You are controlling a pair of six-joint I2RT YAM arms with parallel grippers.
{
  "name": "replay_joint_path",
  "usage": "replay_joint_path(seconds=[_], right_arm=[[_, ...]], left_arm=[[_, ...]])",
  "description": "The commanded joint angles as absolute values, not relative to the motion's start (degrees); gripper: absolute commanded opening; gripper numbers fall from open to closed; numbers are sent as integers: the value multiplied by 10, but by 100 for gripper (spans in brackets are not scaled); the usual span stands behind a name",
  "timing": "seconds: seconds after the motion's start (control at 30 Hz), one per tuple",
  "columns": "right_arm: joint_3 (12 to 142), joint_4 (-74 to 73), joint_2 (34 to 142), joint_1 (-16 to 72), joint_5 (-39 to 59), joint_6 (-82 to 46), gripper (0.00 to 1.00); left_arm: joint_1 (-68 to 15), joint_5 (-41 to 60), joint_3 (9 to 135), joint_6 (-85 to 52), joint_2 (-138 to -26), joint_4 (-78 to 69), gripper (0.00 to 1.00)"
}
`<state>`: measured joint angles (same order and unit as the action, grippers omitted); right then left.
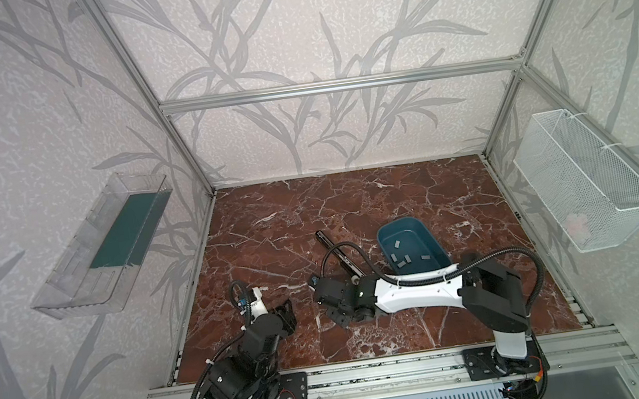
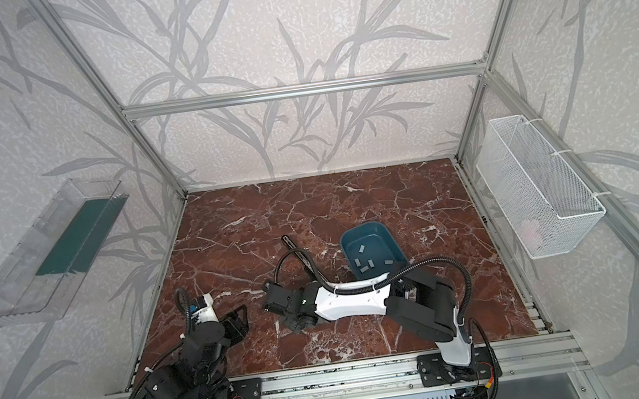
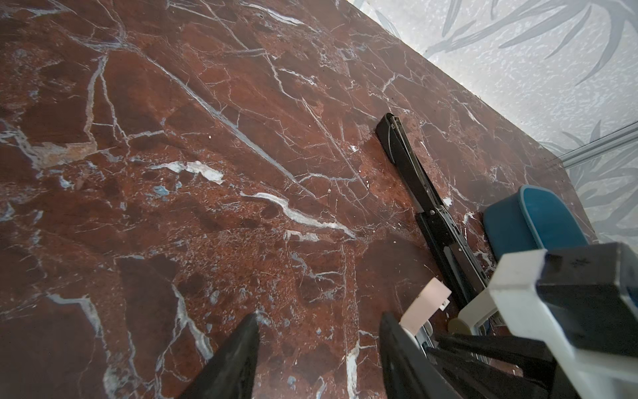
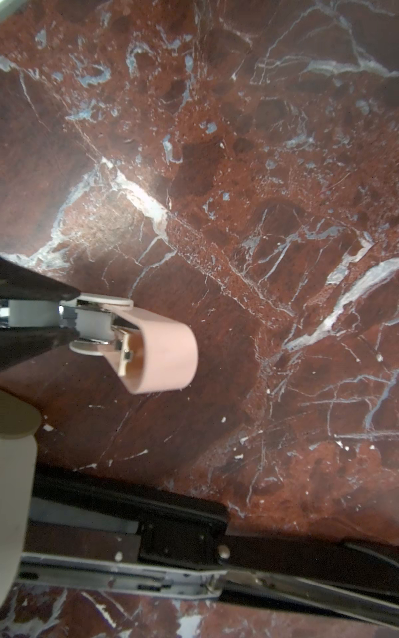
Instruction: Load the staples into the stapler
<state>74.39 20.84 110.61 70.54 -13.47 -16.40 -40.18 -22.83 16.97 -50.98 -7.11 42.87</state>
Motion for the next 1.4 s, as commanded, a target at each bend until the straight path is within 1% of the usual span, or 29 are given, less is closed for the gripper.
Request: replay_joint_path(seconds=[0.0, 1.1, 1.37], right_arm=[[744, 216, 1102, 706, -143, -161, 14], [753, 226, 1122, 706, -143, -159, 14], [748, 225, 1100, 706, -149, -149, 14]], left_arm=[[-403, -238, 164, -506, -69, 434, 57], [-403, -239, 164, -504, -69, 434, 57], [-403, -239, 164, -505, -69, 434, 57]])
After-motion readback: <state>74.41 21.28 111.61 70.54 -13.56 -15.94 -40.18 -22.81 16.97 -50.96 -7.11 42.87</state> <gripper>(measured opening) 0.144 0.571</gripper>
